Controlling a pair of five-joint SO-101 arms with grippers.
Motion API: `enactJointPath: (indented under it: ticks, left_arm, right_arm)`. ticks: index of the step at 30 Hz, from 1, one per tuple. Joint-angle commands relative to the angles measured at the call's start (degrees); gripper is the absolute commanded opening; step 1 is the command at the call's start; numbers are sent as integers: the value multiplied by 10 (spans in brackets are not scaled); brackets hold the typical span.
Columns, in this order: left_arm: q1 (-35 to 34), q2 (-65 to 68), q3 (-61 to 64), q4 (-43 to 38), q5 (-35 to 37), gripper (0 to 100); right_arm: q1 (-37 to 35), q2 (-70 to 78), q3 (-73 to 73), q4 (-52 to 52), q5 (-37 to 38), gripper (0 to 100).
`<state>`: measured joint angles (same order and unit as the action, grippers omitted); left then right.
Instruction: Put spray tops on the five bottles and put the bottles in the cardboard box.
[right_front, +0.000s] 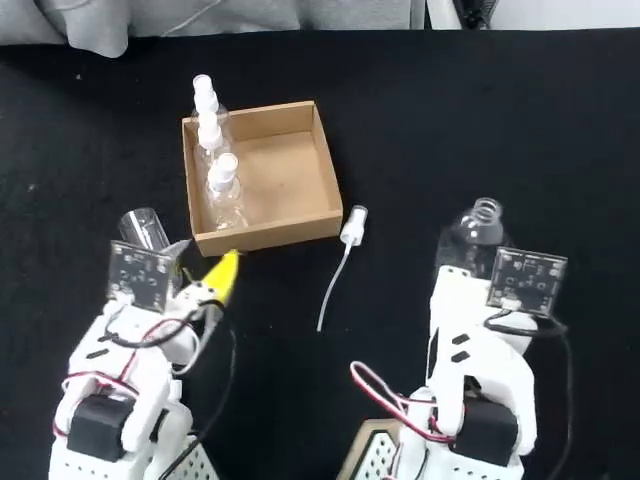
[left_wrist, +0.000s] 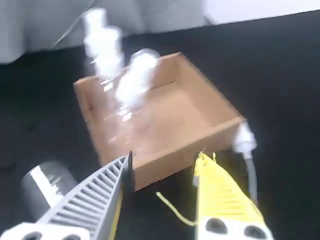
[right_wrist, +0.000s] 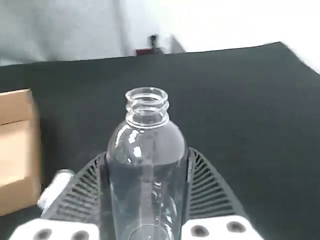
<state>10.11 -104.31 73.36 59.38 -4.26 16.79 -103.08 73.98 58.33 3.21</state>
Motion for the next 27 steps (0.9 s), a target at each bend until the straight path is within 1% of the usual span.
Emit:
enactJointPath:
  ticks: [1, 5, 11, 15, 17, 21, 24, 27]
  left_arm:
    - [72, 54, -42, -61, -5, 194]
    - [115, 178, -82, -91, -5, 194]
    - [171, 382, -195, -95, -1, 191]
    - [207, 482, -264, -96, -1, 127]
    - [224, 526, -298, -96, -1, 115]
    - [244, 602, -365, -96, -1, 113]
    - [250, 661, -416, -96, 0, 112]
    - [248, 724, -465, -97, 30, 113]
  right_arm:
    - [54, -54, -2, -33, -24, 15]
    - [71, -54, -2, -35, -31, 15]
    - [75, -54, -2, -35, -31, 15]
    - [75, -54, -2, -35, -31, 15]
    - [75, -54, -2, -35, -31, 15]
    - [75, -54, -2, -35, -31, 15]
    - [98, -54, -3, -36, -31, 15]
    - [122, -54, -6, -38, -47, 15]
